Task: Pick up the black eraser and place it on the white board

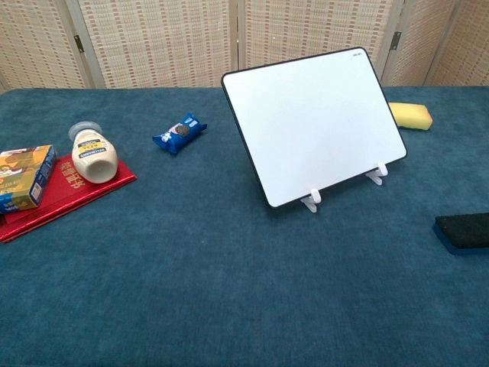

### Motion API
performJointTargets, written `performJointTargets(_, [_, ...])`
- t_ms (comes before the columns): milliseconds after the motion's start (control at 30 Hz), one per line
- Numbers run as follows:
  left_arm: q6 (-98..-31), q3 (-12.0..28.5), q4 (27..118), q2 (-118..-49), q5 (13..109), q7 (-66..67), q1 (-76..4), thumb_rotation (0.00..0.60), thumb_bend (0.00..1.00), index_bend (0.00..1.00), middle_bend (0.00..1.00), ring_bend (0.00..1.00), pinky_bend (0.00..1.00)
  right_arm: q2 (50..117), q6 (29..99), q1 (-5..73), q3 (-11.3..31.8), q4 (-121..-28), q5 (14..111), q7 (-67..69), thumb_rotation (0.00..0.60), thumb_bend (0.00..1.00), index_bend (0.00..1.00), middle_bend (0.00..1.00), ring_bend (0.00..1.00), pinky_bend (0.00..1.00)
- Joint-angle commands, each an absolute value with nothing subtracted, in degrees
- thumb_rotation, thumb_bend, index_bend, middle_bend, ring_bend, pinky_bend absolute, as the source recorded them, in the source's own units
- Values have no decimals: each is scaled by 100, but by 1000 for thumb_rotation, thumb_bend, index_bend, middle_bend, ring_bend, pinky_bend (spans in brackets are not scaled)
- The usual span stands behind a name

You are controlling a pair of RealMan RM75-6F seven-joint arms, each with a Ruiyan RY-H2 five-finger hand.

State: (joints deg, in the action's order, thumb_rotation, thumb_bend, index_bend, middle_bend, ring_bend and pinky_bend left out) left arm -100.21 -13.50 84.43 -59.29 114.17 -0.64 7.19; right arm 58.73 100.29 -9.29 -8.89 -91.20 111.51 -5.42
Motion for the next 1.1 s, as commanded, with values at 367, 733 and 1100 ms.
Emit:
performJointTargets(367, [-9899, -1376, 8481, -5928, 11386, -60, 675, 600, 249, 92, 175, 200, 107, 5803, 9539, -564, -743, -9110, 10832, -42, 600, 183, 4, 0, 8, 104])
performJointTargets(733, [-9917, -1403, 8483, -5942, 11413, -93, 681, 600, 249, 92, 175, 200, 109, 5493, 6595, 1029, -82, -9700, 9189, -643, 600, 184, 194, 0, 0, 93])
performJointTargets(1100, [-9799, -1393, 8484, -5943, 11400, -103, 596, 600, 249, 91, 175, 199, 110, 6023, 5571, 1691, 322, -9580, 7703, -1546, 600, 184, 209, 0, 0, 93])
